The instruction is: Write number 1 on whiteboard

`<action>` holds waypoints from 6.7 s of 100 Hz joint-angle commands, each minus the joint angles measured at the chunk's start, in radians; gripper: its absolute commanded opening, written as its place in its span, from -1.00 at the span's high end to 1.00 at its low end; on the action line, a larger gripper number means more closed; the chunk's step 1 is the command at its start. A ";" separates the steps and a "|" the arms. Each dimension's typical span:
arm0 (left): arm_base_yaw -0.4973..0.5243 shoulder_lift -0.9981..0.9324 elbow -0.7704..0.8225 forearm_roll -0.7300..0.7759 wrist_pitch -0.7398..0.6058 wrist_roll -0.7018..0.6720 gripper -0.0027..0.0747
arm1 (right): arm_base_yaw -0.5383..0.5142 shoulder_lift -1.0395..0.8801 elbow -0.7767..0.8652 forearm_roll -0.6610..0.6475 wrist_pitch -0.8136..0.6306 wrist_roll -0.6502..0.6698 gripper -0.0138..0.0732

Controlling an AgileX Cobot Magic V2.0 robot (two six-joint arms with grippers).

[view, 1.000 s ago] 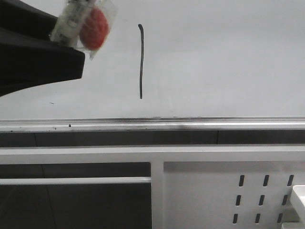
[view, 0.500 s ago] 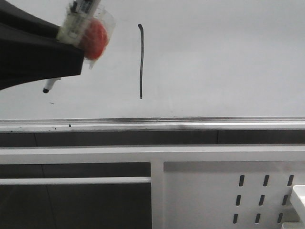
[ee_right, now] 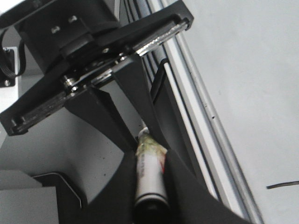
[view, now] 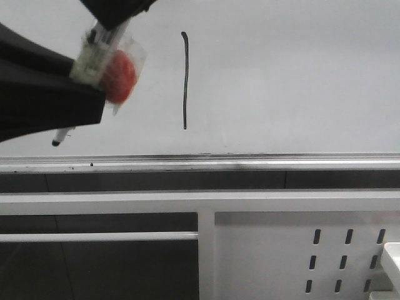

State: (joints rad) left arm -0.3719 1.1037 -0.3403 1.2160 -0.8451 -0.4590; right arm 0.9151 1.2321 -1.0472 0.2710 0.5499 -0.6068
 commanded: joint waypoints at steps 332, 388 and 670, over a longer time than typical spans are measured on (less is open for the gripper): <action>-0.501 0.441 0.031 -1.774 -0.507 0.424 0.98 | -0.193 -0.398 0.010 -0.233 0.108 0.236 0.84; -0.501 0.441 0.031 -1.752 -0.505 0.424 0.42 | -0.193 -0.398 0.010 -0.233 0.115 0.236 0.84; -0.441 -0.849 -0.105 -1.011 1.114 0.477 0.98 | -0.193 -1.252 0.718 -0.246 -0.066 0.368 0.80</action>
State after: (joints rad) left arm -0.8646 0.2868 -0.4353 0.2034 0.3406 0.0212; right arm 0.7296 -0.0130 -0.3047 0.0275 0.5607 -0.2376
